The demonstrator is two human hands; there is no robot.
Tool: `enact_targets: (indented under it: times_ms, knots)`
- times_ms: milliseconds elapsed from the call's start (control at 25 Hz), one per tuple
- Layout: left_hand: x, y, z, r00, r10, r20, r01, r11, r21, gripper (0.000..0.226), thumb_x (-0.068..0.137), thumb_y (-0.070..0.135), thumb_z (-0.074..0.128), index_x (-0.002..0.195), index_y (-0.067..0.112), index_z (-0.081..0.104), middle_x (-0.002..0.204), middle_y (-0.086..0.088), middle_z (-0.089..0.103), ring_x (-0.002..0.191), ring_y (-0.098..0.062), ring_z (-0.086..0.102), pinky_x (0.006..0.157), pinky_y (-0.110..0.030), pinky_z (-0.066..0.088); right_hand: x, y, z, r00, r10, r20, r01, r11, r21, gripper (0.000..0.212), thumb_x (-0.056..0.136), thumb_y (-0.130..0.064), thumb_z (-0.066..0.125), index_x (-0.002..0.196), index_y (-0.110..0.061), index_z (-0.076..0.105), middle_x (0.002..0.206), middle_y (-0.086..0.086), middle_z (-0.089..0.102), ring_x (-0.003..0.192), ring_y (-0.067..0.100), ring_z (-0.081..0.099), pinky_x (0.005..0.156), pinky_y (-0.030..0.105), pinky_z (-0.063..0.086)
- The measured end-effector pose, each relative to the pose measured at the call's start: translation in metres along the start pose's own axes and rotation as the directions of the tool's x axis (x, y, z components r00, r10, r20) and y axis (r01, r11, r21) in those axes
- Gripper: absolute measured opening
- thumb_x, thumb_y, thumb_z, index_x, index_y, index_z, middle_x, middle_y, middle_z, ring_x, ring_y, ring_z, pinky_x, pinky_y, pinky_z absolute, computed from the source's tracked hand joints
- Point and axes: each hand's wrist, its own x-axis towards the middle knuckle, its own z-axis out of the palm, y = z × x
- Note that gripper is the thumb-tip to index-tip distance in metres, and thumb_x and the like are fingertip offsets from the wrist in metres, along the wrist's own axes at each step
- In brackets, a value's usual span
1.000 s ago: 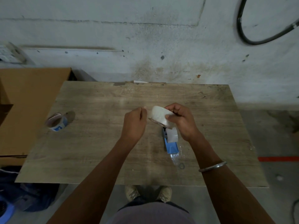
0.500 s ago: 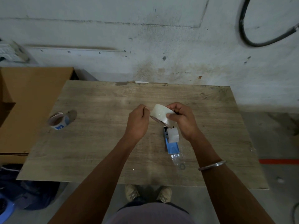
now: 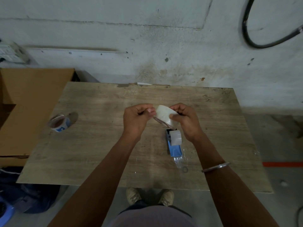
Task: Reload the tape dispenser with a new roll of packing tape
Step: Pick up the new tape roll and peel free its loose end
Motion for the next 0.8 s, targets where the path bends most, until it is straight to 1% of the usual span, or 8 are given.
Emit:
enact_targets:
  times_ms: [120,200,360,440,560,640,720,800]
  knots:
    - [0.004,0.001,-0.003,1.0,-0.017,0.008,0.017,0.998,0.055,0.018,0.097,0.005,0.055,0.09,0.008,0.071,0.076,-0.005,0.072,0.066,-0.019,0.071,0.07,-0.035,0.059,0.001,0.0,-0.001,1.0,0.0,-0.008,0.0,1.0,0.002,0.019,0.067,-0.009,0.065,0.086,-0.011,0.067,0.081,0.003,0.069,0.071,0.01,0.062,0.061,0.022,0.048]
    - [0.007,-0.002,-0.004,0.999,0.034,-0.005,-0.033,0.98,0.196,0.028,0.102,0.016,0.048,0.079,0.016,0.065,0.063,0.001,0.062,0.054,-0.015,0.061,0.062,-0.034,0.054,0.002,0.0,0.0,1.0,0.005,-0.007,-0.005,1.0,0.011,0.018,0.067,-0.009,0.064,0.085,-0.012,0.068,0.083,0.004,0.069,0.072,0.01,0.063,0.06,0.022,0.048]
    - [0.006,-0.006,0.002,0.991,0.094,0.098,-0.128,0.893,0.431,0.035,0.104,0.023,0.042,0.074,0.018,0.061,0.06,0.012,0.051,0.055,-0.003,0.048,0.058,-0.026,0.038,0.003,-0.001,0.004,1.0,0.002,0.0,-0.002,1.0,0.021,0.018,0.067,-0.008,0.064,0.084,-0.012,0.068,0.084,0.005,0.069,0.073,0.011,0.062,0.06,0.019,0.048]
    - [0.004,-0.004,0.006,0.99,0.095,0.107,-0.134,0.876,0.464,0.039,0.103,0.022,0.044,0.069,0.014,0.06,0.054,0.013,0.047,0.048,-0.001,0.042,0.053,-0.021,0.032,0.003,0.0,0.003,1.0,-0.005,0.001,0.005,1.0,0.01,0.017,0.068,-0.009,0.064,0.084,-0.012,0.068,0.084,0.007,0.069,0.073,0.012,0.062,0.059,0.02,0.048]
    - [0.005,-0.005,0.003,0.987,0.149,0.068,-0.163,0.886,0.434,0.051,0.1,0.027,0.052,0.051,0.014,0.046,0.045,0.004,0.043,0.042,-0.007,0.038,0.048,-0.026,0.033,0.003,0.001,0.0,1.0,0.002,-0.004,-0.002,1.0,0.002,0.017,0.069,-0.01,0.064,0.085,-0.012,0.068,0.084,0.007,0.069,0.073,0.013,0.062,0.059,0.02,0.049]
    - [0.007,-0.006,-0.001,0.973,0.218,0.074,-0.228,0.867,0.443,0.043,0.096,0.025,0.059,0.056,0.011,0.06,0.05,0.005,0.057,0.045,-0.006,0.051,0.05,-0.026,0.042,0.004,0.0,-0.002,1.0,-0.001,-0.011,0.001,1.0,-0.004,0.017,0.069,-0.01,0.064,0.085,-0.012,0.068,0.083,0.004,0.069,0.072,0.011,0.063,0.059,0.02,0.048]
    - [0.009,-0.005,-0.003,0.96,0.265,0.088,-0.276,0.86,0.428,0.014,0.089,0.015,0.069,0.079,0.012,0.077,0.072,0.006,0.073,0.065,-0.003,0.068,0.067,-0.022,0.055,0.004,0.0,-0.002,1.0,-0.015,-0.019,0.015,1.0,0.003,0.016,0.069,-0.009,0.064,0.085,-0.011,0.068,0.082,0.003,0.07,0.071,0.009,0.063,0.059,0.018,0.048]
    - [0.004,-0.003,-0.001,0.953,0.286,0.095,-0.3,0.871,0.389,0.011,0.081,0.005,0.076,0.09,0.011,0.079,0.084,0.003,0.076,0.075,-0.002,0.071,0.075,-0.022,0.057,0.004,-0.001,-0.002,0.999,-0.029,-0.026,0.029,1.0,0.012,0.016,0.07,-0.007,0.065,0.085,-0.01,0.068,0.083,0.004,0.07,0.071,0.009,0.064,0.059,0.017,0.049]
